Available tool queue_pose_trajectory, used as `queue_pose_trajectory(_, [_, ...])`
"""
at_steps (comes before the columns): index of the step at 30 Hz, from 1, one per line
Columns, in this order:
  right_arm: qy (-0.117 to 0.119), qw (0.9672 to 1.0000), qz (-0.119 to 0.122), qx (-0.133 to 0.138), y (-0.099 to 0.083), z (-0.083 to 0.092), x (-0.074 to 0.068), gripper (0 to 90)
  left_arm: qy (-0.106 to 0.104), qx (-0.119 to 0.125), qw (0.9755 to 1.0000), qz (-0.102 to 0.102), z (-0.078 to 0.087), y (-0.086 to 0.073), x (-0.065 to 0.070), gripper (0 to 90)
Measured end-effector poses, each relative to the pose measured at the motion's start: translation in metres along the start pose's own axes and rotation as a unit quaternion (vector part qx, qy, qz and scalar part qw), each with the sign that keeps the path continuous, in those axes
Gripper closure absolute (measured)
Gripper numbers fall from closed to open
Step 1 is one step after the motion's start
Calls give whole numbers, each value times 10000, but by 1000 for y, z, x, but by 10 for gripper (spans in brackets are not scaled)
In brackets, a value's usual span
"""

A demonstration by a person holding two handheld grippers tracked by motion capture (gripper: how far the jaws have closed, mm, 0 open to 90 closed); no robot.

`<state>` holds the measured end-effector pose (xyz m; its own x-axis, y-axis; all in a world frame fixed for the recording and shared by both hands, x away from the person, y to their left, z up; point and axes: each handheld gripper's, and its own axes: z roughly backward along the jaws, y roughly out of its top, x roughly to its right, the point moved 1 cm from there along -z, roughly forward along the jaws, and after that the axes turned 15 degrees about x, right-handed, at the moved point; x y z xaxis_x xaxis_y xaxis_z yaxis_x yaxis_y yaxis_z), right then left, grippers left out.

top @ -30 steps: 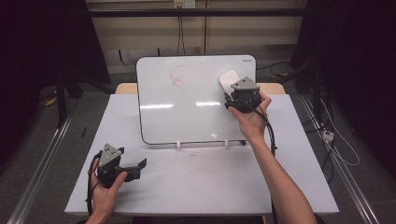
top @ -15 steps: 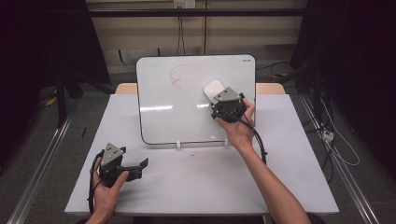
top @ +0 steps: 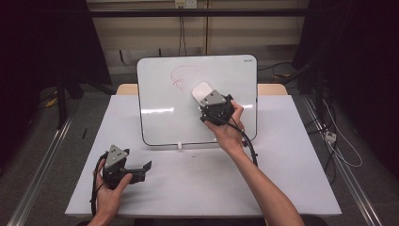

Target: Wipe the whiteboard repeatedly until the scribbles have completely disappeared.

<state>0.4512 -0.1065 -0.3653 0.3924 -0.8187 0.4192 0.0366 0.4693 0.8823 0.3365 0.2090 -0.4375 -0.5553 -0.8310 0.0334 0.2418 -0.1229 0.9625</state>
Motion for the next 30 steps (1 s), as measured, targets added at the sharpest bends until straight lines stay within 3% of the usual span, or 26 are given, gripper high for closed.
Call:
queue_pose_trajectory(22, [275, 9988, 399, 75, 34, -26, -36, 318, -16, 6, 10000, 47, 3, 1, -3, 55])
queue_pose_trajectory(30, [297, 9988, 378, 89, 41, -32, -38, 318, -34, 14, 10000, 41, 3, 0, -3, 55])
